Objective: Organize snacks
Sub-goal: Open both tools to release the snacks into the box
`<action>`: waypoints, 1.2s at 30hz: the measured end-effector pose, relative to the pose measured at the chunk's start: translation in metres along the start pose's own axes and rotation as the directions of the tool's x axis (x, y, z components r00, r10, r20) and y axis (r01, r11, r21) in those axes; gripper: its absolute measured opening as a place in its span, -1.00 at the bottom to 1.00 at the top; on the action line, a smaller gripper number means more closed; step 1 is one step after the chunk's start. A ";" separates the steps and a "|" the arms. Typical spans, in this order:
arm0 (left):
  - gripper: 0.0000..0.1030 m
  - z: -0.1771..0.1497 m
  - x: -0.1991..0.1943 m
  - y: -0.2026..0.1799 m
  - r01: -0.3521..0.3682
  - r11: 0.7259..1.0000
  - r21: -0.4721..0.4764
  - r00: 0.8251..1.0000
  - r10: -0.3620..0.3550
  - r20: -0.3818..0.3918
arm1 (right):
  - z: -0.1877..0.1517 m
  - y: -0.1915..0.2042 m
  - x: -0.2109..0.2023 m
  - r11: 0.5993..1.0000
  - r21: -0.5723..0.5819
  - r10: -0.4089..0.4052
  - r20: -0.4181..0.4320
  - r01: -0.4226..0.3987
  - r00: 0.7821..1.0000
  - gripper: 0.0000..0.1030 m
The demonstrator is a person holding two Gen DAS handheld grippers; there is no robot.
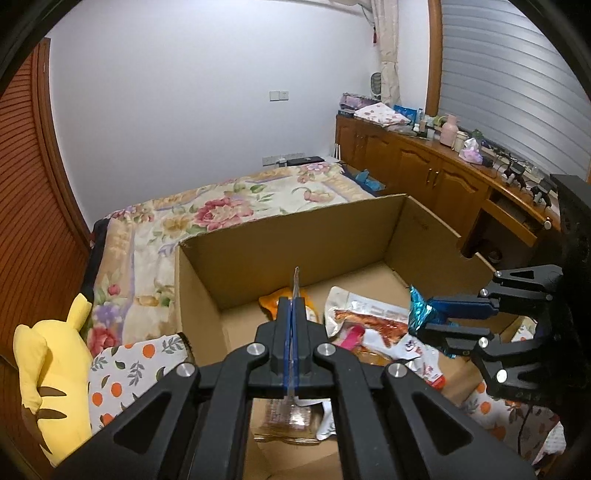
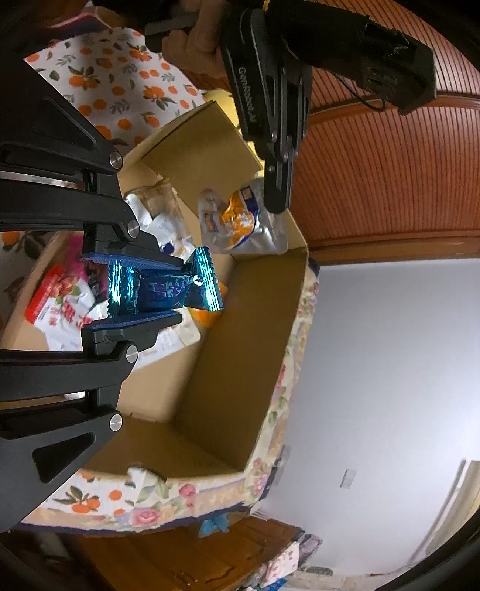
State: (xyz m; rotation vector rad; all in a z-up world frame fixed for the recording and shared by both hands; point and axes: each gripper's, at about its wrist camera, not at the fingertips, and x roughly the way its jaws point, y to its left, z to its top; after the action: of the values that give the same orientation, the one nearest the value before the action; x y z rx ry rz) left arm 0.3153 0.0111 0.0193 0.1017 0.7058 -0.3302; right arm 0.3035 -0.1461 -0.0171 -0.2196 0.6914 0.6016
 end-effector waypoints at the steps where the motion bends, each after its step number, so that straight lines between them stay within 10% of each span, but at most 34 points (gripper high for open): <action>1: -1.00 -0.001 0.002 0.002 -0.003 1.000 -0.002 1.000 0.003 -0.003 | 0.001 0.002 0.003 1.000 -0.002 0.006 -0.005 -0.006 1.000 -0.61; 23: -0.93 -0.012 -0.012 0.018 -0.022 0.999 -0.036 0.999 0.023 0.023 | 0.016 0.018 0.044 0.997 0.059 0.055 -0.076 -0.050 0.996 -0.47; 36: -0.25 -0.036 -0.070 0.000 -0.008 1.000 -0.021 0.996 0.010 0.087 | 0.006 0.032 -0.009 0.996 0.084 0.005 0.000 -0.005 1.000 -0.28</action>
State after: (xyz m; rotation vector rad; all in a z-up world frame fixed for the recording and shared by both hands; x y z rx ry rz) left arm 0.2432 0.0370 0.0370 0.0701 0.6224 -0.3171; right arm 0.2823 -0.1221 -0.0064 -0.1400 0.7157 0.5758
